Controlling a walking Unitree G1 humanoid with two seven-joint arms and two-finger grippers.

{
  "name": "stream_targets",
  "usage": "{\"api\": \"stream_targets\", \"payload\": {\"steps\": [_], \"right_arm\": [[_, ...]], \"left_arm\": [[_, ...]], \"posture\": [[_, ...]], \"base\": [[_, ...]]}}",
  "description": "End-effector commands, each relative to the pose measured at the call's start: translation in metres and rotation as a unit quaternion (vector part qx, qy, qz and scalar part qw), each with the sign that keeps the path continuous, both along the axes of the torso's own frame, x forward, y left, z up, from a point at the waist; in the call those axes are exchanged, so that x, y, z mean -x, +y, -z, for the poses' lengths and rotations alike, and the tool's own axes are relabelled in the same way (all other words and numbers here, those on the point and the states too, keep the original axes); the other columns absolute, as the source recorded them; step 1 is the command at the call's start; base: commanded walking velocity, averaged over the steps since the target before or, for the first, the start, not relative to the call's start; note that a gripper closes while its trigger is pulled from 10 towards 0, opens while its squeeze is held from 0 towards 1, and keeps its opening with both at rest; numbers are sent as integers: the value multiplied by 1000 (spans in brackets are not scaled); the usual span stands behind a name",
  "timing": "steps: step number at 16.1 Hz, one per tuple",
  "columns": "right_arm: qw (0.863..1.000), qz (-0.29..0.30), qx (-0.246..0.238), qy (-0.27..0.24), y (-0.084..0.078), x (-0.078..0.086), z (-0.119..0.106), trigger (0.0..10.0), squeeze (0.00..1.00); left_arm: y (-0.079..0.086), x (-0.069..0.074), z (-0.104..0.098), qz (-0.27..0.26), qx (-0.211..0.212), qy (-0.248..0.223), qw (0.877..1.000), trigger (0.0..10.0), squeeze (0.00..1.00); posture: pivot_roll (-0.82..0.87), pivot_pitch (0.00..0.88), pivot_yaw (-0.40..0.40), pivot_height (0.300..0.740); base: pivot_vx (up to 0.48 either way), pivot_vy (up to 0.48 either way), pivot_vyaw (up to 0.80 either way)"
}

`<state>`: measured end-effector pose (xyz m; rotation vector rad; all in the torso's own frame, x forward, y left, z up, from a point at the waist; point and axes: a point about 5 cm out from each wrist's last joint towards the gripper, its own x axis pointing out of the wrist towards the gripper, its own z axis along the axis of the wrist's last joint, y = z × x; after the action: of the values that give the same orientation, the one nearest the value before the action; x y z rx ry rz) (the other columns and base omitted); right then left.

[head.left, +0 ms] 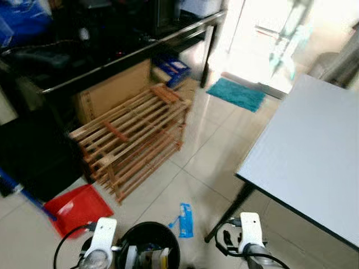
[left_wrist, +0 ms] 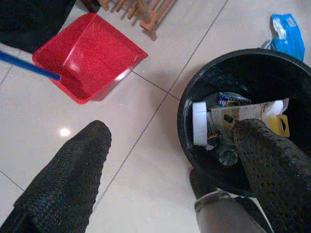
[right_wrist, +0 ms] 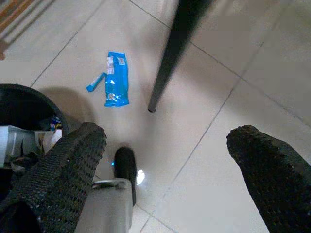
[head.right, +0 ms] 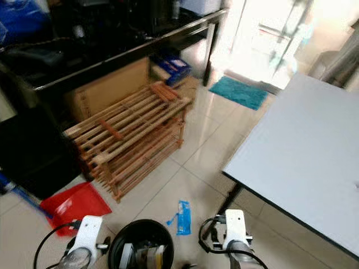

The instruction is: Picking trash to rubbish bin

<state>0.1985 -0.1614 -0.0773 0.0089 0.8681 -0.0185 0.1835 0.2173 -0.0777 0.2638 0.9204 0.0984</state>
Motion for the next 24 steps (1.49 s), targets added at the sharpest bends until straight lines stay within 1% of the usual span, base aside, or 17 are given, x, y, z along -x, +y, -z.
{"api": "stream_targets", "payload": {"steps": [1,5,7,18,22,24], "right_arm": [[1000,5,7,18,-7,8,4,10000,0],[1000,4,3,16,-5,7,4,10000,0],[1000,9,-7,10,-4,7,3,10000,0],[1000,15,-15,7,-2,5,3,10000,0],[1000,14,-16,10,-2,6,3,10000,0],[1000,9,-17,14,-1,6,4,10000,0]], "left_arm": [[-6,0,1,5,0,3,1000,10000,0],[-5,0,1,8,0,4,1000,10000,0],[-5,0,1,7,1,4,1000,10000,0],[-3,2,2,3,-2,6,1000,10000,0],[-4,2,2,6,-3,6,1000,10000,0],[-4,2,2,6,-3,6,1000,10000,0]], "posture": [[13,12,-55,740],[13,19,-55,740],[13,26,-55,740],[16,45,-53,740],[17,48,-52,740],[18,50,-53,740]], "base": [[0,0,-750],[0,0,-750],[0,0,0],[0,0,0],[0,-288,0],[0,-289,-756]]}}
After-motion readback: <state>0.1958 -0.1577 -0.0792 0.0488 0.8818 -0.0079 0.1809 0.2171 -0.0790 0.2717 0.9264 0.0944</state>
